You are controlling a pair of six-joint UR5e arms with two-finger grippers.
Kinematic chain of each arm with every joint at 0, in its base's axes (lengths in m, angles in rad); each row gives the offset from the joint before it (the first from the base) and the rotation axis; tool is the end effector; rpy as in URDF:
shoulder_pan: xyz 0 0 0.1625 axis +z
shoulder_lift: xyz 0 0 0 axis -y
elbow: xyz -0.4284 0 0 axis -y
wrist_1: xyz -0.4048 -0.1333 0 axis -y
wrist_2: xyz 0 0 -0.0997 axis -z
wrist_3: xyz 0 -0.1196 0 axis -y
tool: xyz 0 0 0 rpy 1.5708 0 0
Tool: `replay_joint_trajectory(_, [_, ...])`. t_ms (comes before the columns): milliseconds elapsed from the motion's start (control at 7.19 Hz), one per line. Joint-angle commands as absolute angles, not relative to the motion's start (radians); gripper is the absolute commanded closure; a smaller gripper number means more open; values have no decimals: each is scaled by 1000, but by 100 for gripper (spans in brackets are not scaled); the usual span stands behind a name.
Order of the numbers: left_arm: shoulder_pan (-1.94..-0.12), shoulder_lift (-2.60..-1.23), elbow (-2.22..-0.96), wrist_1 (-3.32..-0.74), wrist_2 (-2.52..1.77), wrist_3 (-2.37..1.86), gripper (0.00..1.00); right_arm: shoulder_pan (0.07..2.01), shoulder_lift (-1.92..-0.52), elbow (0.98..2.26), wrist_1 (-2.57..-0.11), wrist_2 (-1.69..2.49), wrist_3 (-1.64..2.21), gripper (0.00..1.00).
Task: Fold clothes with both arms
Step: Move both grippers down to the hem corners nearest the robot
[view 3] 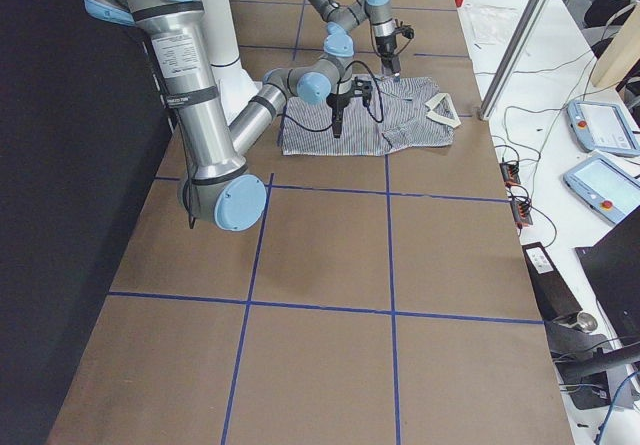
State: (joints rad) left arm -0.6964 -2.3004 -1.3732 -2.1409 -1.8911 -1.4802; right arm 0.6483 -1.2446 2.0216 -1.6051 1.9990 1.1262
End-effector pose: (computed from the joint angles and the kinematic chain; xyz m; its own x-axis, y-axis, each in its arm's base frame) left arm 0.5376 -0.5742 0.2388 0.3807 -0.2064 -0.9014 0.3604 0.9308 -0.0609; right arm -0.4062 -0.4126 0.2972 0.6701 0.0168 0.7421 -0.0413 0.9990 0.0147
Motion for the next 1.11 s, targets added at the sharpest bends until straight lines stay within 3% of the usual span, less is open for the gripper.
replay_joint_trajectory(0, [-634, -2154, -1700, -1900, -1904, -1410, 0, 539, -1279, 2081, -1605, 1889, 1234, 0])
replay_joint_trajectory(417, [-557, -2031, -1950, -1695, -1850, -1381, 0, 419, -1386, 2082, -1395, 1772, 1367, 0])
replay_joint_trajectory(973, [-548, -1987, -1990, -1692, -1838, -1381, 0, 338, -1442, 2030, -1388, 1724, 1368, 0])
